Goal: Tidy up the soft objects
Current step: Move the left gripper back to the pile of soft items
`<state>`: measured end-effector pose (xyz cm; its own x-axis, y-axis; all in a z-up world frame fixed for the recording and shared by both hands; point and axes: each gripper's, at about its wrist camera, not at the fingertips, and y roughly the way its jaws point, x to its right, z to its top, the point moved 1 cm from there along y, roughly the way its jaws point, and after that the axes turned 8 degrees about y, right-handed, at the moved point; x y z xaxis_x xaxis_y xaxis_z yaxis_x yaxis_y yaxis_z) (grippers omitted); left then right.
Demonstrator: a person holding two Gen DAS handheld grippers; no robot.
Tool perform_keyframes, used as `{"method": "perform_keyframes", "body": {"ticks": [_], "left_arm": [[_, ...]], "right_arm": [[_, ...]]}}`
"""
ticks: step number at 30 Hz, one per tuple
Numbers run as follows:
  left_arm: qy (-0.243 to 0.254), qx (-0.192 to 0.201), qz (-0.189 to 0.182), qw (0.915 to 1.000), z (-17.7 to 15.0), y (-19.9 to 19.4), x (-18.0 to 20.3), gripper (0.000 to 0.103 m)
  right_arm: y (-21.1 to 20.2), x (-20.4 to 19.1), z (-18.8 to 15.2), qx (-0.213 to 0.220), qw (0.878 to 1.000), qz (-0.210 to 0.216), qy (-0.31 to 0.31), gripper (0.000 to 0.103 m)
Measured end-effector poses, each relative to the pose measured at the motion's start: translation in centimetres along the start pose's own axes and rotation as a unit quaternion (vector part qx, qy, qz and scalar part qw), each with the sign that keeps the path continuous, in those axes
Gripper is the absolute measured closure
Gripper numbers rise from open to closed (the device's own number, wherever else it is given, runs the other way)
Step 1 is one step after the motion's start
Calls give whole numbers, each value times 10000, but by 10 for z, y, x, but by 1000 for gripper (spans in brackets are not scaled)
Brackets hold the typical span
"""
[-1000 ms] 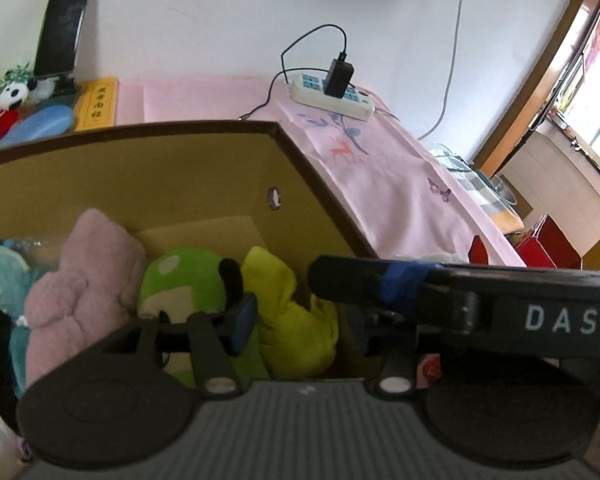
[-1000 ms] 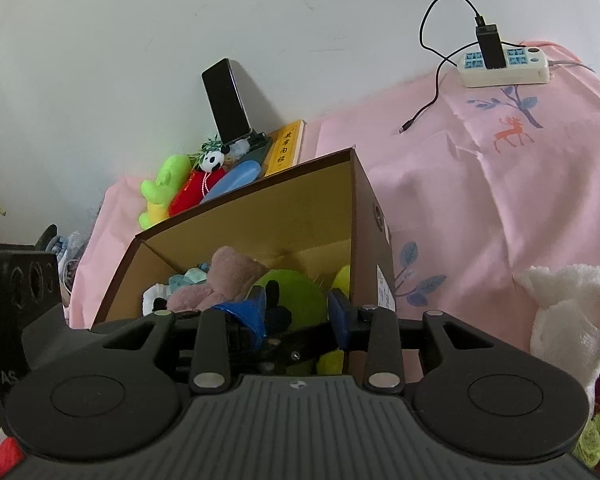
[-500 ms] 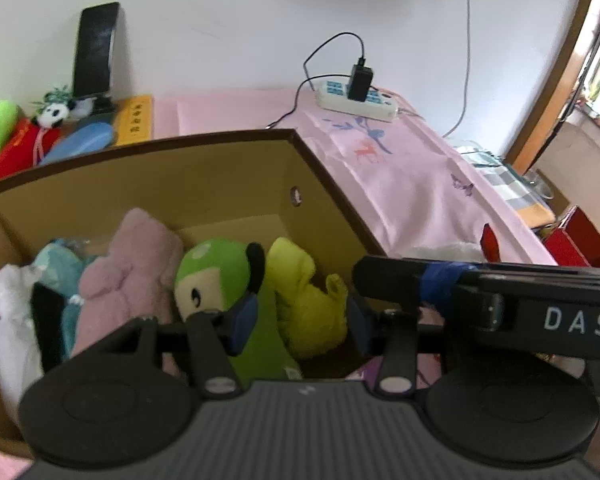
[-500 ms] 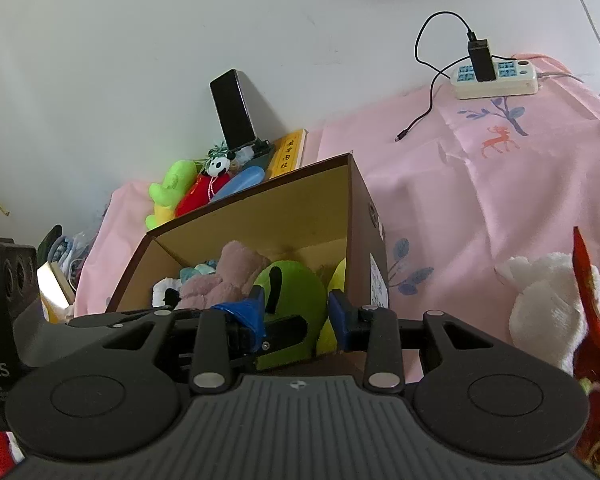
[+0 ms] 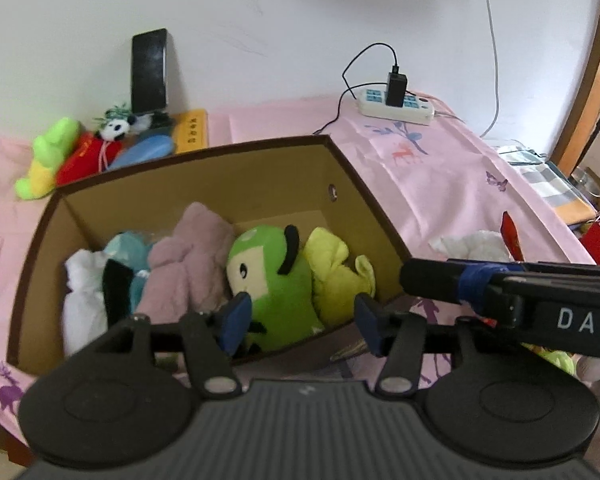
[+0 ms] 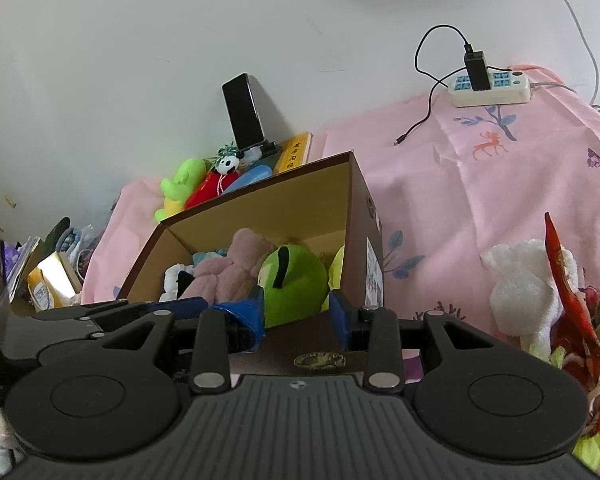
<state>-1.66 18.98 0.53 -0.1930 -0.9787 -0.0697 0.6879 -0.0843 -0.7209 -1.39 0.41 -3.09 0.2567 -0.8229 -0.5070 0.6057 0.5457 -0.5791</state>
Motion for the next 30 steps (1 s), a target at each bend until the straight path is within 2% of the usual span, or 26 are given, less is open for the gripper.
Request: {"method": "perform_keyframes", "body": {"ticks": [7,15,25,30], "left_arm": [[-15,-2,184,9998,-8,-13,8,46],[19,-131,203,9997,-20,-16,23,43],[64,-430,25,9991,-42,-11,49,42],[226,-566,-233,9979,-50,-6,68,40]], "right_arm": [[-9,0,-6,-55,9999,56,-63,84],[-16,4,-18,-224,9996,64,-160,83],[-24,22,-37,-504,9984,-40,-263,83],[-34,34,-43,-530,9981,-97,-294,83]]}}
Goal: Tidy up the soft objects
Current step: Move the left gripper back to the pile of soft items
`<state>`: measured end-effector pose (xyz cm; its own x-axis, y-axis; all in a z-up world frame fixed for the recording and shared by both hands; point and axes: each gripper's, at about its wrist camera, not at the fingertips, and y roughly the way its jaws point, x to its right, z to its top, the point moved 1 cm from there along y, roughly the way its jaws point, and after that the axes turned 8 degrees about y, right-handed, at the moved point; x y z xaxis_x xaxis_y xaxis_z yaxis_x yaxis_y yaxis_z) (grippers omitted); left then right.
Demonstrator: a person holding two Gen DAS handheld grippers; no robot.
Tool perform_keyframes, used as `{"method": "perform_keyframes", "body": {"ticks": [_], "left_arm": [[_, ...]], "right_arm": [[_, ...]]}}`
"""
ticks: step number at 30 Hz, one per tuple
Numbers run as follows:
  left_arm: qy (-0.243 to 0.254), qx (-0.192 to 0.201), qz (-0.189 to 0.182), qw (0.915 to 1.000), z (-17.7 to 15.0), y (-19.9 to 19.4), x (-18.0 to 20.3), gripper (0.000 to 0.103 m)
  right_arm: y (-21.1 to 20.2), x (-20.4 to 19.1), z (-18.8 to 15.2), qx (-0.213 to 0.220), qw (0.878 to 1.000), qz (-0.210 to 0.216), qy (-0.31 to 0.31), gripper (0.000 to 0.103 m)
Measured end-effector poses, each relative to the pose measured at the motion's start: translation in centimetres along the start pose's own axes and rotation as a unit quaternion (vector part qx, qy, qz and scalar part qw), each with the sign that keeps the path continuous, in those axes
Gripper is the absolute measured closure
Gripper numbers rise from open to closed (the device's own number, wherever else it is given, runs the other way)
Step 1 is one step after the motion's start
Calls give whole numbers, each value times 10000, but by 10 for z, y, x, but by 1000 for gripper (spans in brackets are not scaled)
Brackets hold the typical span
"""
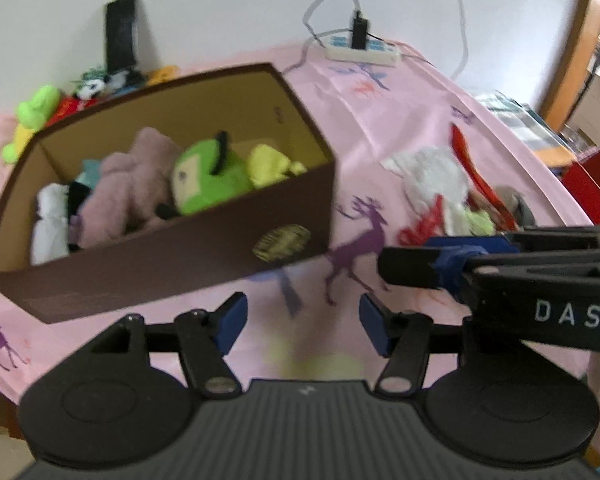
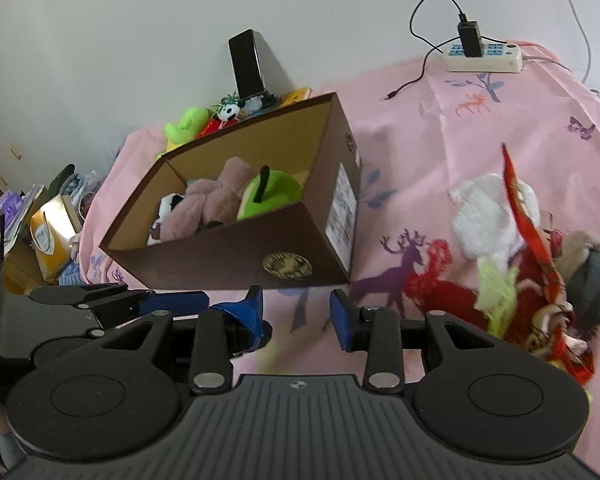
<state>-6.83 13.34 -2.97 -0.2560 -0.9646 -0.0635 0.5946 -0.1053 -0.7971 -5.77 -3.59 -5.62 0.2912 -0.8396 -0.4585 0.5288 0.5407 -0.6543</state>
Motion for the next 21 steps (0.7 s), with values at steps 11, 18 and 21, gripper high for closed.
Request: {"method": "perform_keyframes", "body": {"ticks": [11,18,21], "left_arm": [[445,-65,-738,9963,4,13,40,38],[850,-3,-1278,9882,5,14,66,38],[978,-15,-1535,9833,5,17,74,38]], "right_arm": [[-28,39,-9,179,9993,-311,106,83],[-47,71,-11,197,9971,-589,444,83],[-52,83,-14,155,9955,-749,557,83]]}}
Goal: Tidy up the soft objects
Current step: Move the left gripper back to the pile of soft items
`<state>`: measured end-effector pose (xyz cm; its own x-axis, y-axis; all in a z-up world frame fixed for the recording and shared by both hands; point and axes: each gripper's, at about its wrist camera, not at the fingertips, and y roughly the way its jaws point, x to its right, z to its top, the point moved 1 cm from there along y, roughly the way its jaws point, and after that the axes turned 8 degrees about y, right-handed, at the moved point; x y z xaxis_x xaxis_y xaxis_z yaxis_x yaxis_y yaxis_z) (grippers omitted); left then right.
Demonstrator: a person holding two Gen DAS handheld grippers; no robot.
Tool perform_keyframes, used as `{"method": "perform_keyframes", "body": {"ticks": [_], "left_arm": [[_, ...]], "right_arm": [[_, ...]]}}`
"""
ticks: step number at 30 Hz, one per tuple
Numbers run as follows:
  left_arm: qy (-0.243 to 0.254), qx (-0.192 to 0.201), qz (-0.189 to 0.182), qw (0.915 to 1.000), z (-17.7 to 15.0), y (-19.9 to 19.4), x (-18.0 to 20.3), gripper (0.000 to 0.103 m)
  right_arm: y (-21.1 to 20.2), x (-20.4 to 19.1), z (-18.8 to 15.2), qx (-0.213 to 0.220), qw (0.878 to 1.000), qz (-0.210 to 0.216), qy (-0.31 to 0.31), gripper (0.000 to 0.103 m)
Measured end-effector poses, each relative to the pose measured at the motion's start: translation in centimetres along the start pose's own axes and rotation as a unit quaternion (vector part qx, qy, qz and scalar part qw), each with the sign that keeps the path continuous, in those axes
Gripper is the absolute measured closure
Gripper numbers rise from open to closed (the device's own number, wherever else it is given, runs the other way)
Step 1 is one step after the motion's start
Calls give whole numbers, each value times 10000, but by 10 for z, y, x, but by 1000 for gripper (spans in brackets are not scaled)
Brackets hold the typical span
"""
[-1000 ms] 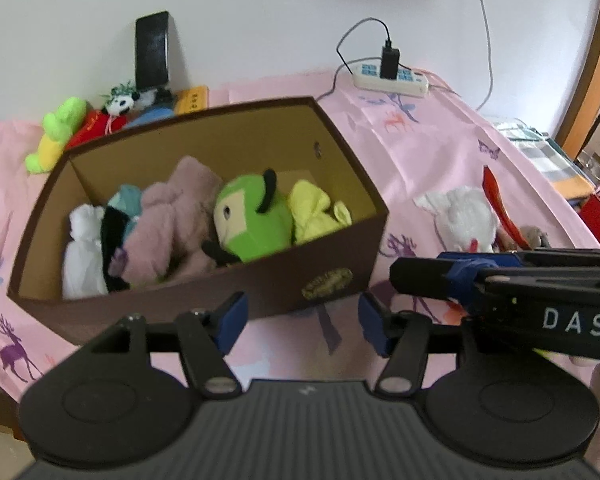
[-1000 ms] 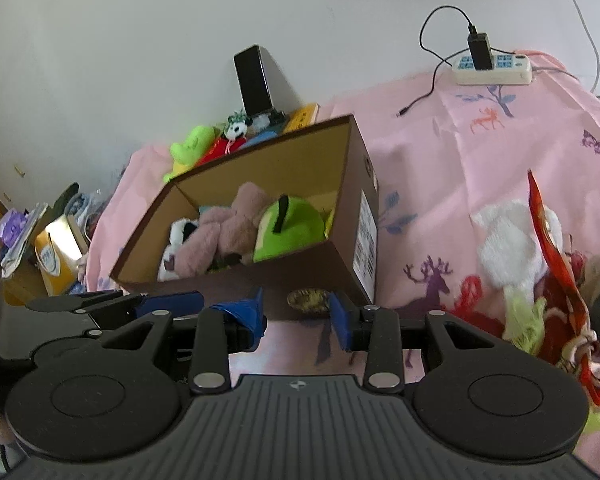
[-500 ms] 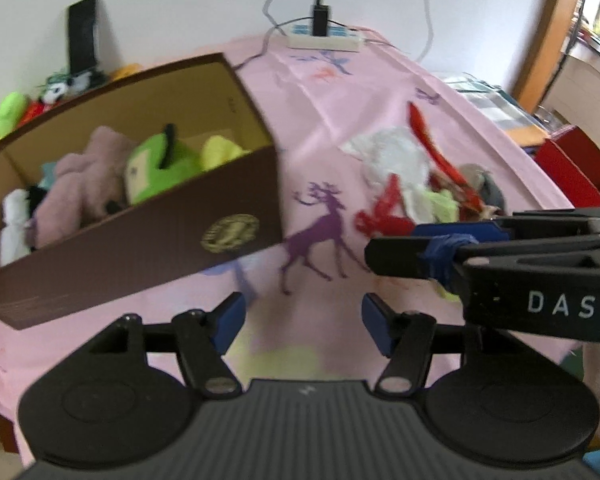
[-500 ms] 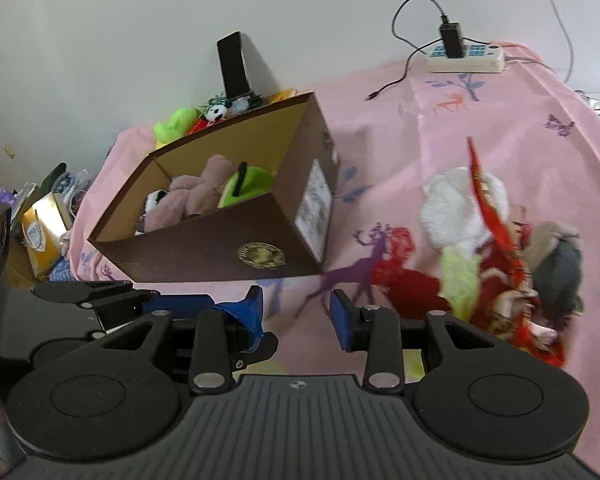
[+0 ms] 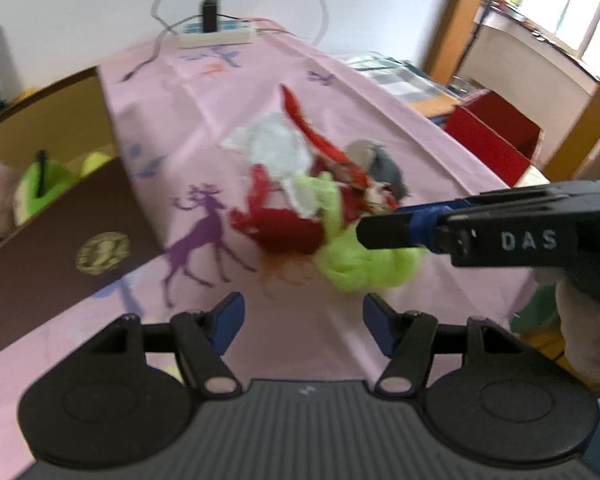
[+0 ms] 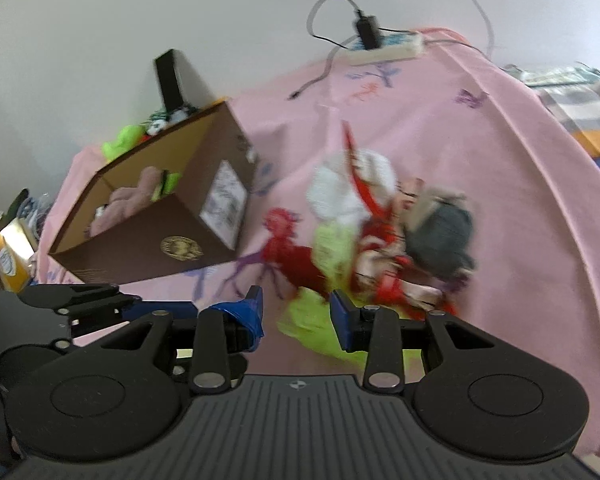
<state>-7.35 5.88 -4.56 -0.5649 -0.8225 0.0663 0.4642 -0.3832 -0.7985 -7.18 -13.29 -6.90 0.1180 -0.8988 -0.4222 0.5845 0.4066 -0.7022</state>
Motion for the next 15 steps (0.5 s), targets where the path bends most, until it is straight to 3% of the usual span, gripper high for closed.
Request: {"method": "perform_keyframes", "body": {"ticks": [9,15], "left_arm": [[231,-141,-699,9972,4,24,20,37],[304,-373,-917,9946,10,52,28,37]], "right_arm": [[-3,30,0,-134,9990,-168,392,83],[7,49,-1,-400,9953,-121,877,83]]}}
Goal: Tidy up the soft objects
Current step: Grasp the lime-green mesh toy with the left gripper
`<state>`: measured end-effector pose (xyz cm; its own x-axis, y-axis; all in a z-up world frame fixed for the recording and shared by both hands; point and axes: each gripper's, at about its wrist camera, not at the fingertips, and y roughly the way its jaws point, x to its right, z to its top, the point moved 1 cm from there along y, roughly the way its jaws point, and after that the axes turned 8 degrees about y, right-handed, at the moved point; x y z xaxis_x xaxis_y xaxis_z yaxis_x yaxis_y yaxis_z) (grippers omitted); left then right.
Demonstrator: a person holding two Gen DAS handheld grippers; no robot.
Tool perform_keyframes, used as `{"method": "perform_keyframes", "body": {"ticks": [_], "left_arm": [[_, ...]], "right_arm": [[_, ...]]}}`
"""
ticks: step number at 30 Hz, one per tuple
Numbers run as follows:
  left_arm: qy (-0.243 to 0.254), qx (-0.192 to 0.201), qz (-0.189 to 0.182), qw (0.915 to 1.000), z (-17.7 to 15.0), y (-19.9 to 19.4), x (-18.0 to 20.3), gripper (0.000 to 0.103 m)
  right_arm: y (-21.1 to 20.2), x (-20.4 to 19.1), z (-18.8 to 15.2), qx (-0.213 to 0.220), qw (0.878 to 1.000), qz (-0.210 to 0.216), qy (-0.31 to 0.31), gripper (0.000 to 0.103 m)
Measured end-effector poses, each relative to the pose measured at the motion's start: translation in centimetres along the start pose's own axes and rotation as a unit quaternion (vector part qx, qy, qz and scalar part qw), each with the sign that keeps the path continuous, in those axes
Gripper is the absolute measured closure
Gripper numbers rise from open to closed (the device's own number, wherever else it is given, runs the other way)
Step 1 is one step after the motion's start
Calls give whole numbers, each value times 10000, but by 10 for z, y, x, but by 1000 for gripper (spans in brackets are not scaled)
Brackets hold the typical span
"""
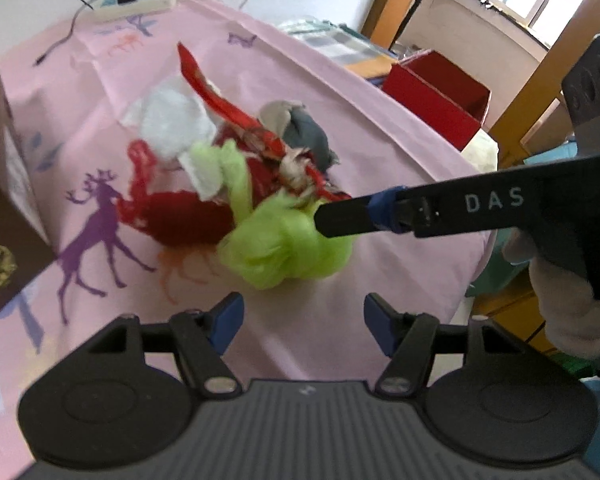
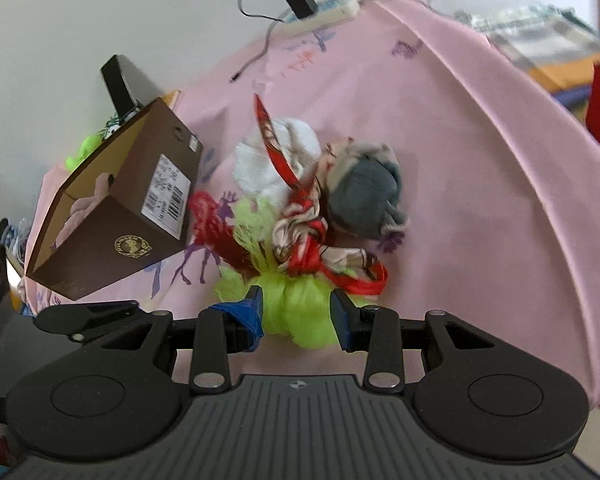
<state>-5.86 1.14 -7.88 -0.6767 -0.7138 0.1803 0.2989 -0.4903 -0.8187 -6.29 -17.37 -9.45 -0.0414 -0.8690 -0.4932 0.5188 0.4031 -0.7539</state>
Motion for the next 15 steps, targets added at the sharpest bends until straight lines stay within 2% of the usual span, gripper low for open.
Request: {"method": "perform_keyframes", "body": {"ticks": [7,12,15], "left_arm": [[-38,4,137,9999,5,17,-4,37],[-49,263,356,9990,6,7,-11,37],[-193,422,504,9977,2,-7,-23,37]], "right_arm": [[11,7,4,-279,9978,329,498,81],[18,-5,2,-501,9961,542,480,81],[25,-15,1,-755,9923,825,534,80]]}}
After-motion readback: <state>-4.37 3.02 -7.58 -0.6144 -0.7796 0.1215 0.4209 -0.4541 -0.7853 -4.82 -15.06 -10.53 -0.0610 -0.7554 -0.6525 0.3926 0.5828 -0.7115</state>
